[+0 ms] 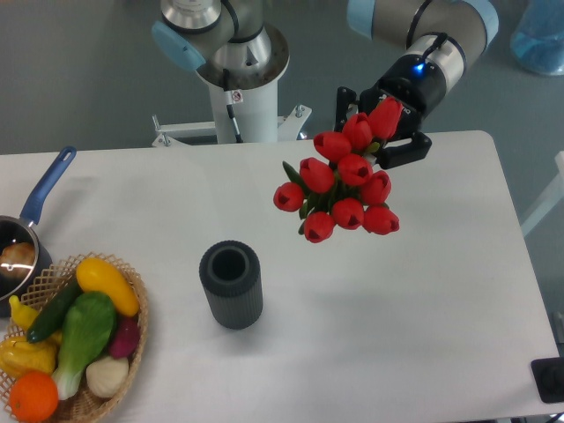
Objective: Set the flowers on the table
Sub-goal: 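Rotate the gripper holding the red tulips so the blooms hang downward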
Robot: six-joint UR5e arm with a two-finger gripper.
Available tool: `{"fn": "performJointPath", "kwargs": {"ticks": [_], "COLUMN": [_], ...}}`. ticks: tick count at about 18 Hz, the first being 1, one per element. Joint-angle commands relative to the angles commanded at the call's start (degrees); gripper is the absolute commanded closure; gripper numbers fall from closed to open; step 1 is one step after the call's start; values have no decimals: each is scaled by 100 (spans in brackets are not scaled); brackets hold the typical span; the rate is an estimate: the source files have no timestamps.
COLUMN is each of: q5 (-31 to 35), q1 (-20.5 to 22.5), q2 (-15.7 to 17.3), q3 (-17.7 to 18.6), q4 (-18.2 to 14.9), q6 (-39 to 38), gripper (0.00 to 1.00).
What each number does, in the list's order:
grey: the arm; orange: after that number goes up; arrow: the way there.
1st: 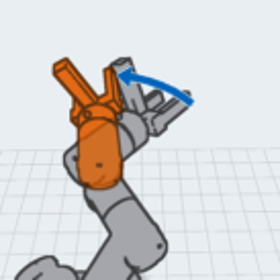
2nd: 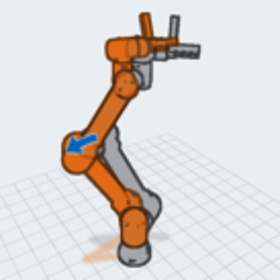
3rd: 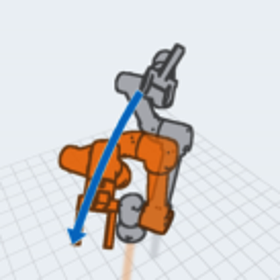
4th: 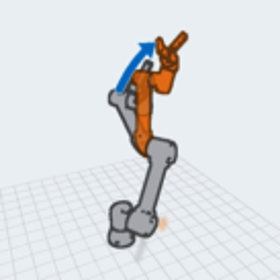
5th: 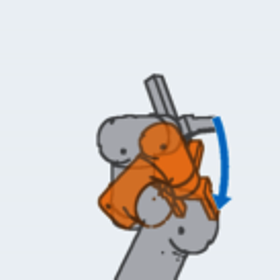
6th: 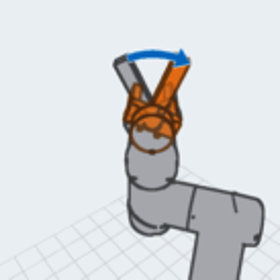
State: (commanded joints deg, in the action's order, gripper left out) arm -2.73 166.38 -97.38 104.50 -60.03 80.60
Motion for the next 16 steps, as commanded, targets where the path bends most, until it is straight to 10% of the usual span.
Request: {"fn": "performJointPath", "kwargs": {"ticks": [16], "q5": [1545], "q1": [202], "q2": [53], "q3": [-123], "q4": [0], "q6": [-9], "gripper": [75]}}
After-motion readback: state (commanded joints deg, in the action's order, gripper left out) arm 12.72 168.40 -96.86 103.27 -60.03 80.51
